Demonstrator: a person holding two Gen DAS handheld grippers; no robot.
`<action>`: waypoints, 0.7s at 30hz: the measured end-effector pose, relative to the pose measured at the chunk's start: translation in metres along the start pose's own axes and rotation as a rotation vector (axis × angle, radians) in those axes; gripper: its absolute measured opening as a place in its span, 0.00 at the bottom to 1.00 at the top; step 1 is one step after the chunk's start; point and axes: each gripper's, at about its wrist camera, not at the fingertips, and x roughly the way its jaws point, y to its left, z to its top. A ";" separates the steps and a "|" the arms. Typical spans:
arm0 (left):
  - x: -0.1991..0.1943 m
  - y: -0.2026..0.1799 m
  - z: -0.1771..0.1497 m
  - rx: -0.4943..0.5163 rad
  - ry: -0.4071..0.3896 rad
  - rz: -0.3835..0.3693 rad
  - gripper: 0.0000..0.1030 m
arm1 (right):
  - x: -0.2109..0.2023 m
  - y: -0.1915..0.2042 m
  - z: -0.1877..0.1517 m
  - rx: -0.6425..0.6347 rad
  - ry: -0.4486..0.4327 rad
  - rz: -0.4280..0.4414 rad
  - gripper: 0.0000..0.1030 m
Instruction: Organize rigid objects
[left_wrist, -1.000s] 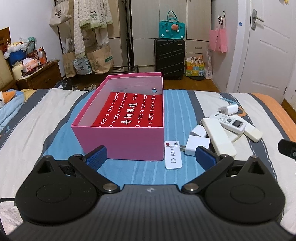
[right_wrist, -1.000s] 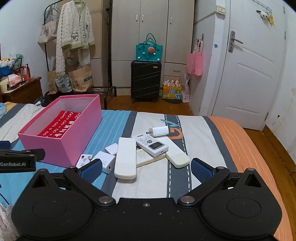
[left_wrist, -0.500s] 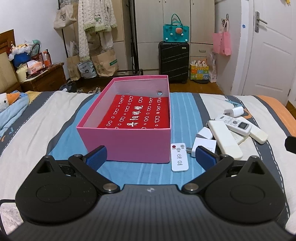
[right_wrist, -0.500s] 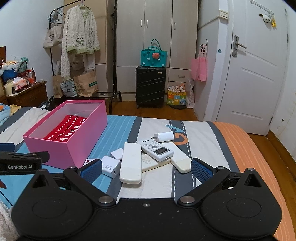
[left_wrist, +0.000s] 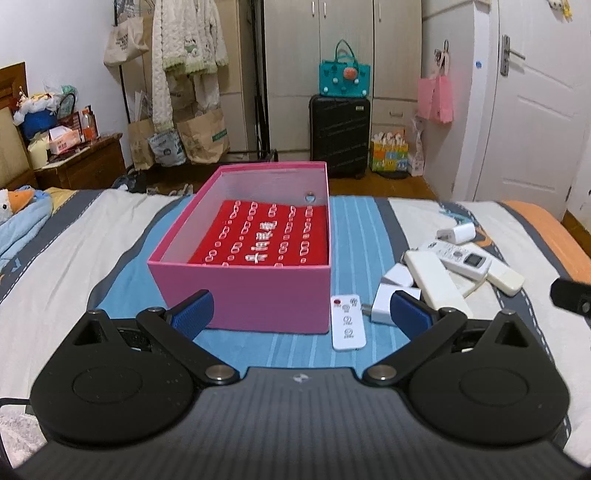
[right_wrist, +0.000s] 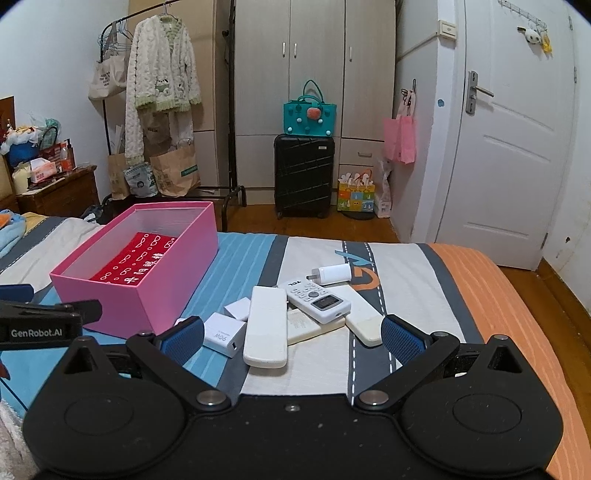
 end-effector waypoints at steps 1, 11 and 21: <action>-0.002 0.000 0.000 -0.002 -0.008 -0.003 1.00 | -0.001 -0.001 -0.001 0.001 0.000 0.001 1.00; 0.000 0.002 -0.001 -0.030 -0.010 0.023 1.00 | 0.000 -0.003 -0.002 0.004 0.003 0.004 1.00; -0.002 -0.001 -0.002 -0.030 -0.021 0.003 1.00 | 0.001 0.002 -0.003 -0.028 -0.007 -0.017 1.00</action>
